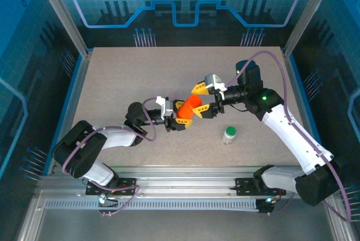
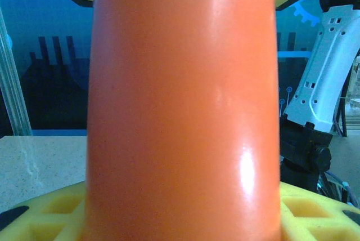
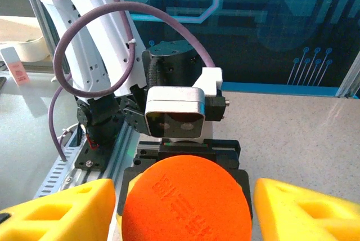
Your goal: Sort the pills into containers
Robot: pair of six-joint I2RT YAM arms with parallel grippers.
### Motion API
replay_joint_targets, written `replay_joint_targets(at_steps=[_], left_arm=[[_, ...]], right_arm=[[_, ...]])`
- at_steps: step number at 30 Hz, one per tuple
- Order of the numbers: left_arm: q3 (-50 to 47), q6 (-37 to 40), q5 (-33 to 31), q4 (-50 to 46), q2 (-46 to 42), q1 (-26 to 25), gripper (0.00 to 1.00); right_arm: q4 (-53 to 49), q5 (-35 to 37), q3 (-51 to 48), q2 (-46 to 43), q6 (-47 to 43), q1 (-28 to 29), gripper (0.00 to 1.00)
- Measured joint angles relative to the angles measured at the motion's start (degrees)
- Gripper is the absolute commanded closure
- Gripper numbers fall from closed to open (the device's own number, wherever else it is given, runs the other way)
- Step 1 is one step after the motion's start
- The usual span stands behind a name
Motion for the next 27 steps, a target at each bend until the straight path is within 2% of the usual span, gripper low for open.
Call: replay_joint_targets(at_steps=[8,11,17,27], left_arm=[[0.42,-0.02,0.09,-0.15,0.0,0.02,1.0],[0.42,0.26,-1.29,-1.25,0.0,0.07,1.0],[0.42,5.29,-6.56,-10.21,-1.79,0.2,1.0],[0.42,13.09,-22.08,-19.28,-3.21,-2.14,1.0]], right_arm=[[-0.98,1.7,0.48,0.09,0.57,0.07,0.62],[-0.87,5.01,0.66,0.07,3.06,0.68,0.63],[0.26,19.23,0.39,-0.09,12.24,5.49,0.63],[12.2,46.99,-9.2,-4.39,40.61,12.66,0.63]])
